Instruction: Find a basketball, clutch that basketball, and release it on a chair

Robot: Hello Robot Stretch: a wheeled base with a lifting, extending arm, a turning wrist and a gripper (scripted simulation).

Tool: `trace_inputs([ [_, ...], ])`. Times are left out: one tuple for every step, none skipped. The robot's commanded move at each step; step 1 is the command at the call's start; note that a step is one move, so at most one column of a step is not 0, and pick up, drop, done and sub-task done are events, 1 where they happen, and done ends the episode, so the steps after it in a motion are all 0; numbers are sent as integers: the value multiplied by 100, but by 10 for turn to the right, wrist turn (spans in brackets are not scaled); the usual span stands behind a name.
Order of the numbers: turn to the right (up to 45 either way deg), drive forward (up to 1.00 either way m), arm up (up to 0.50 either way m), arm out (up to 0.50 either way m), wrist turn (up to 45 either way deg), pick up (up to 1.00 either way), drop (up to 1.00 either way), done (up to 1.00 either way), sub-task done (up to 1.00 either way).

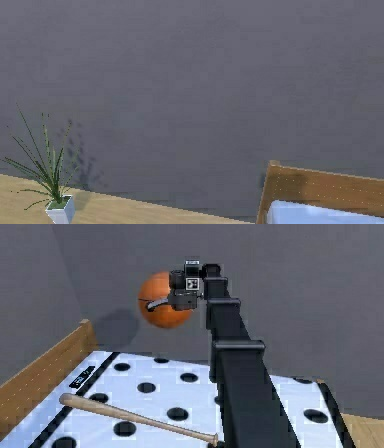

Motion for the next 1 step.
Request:
trace_inputs([
  [0,0,0,0,-450,0,0,0,0],
])
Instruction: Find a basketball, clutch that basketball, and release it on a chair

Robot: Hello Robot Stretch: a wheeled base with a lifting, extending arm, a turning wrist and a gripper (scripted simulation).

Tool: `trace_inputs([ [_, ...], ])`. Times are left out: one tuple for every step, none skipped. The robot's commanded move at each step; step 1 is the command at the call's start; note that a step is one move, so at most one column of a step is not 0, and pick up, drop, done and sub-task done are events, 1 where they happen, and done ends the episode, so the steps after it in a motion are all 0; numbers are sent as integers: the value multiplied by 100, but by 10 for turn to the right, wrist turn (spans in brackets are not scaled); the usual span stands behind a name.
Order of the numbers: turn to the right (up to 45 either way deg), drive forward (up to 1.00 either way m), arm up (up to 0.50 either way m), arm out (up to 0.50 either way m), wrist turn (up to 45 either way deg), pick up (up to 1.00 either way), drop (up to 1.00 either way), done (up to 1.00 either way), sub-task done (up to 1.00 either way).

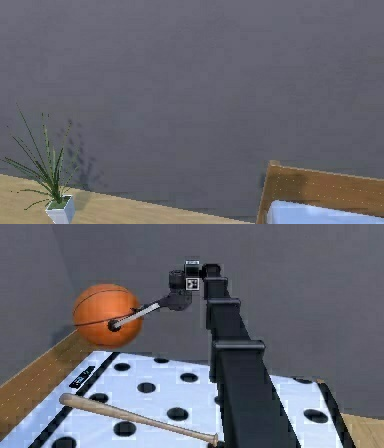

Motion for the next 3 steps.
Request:
trace_inputs([
  [0,0,0,0,-450,0,0,0,0],
  [0,0,0,0,-180,0,0,0,0],
  [0,0,0,-38,0,0,0,0,0],
])
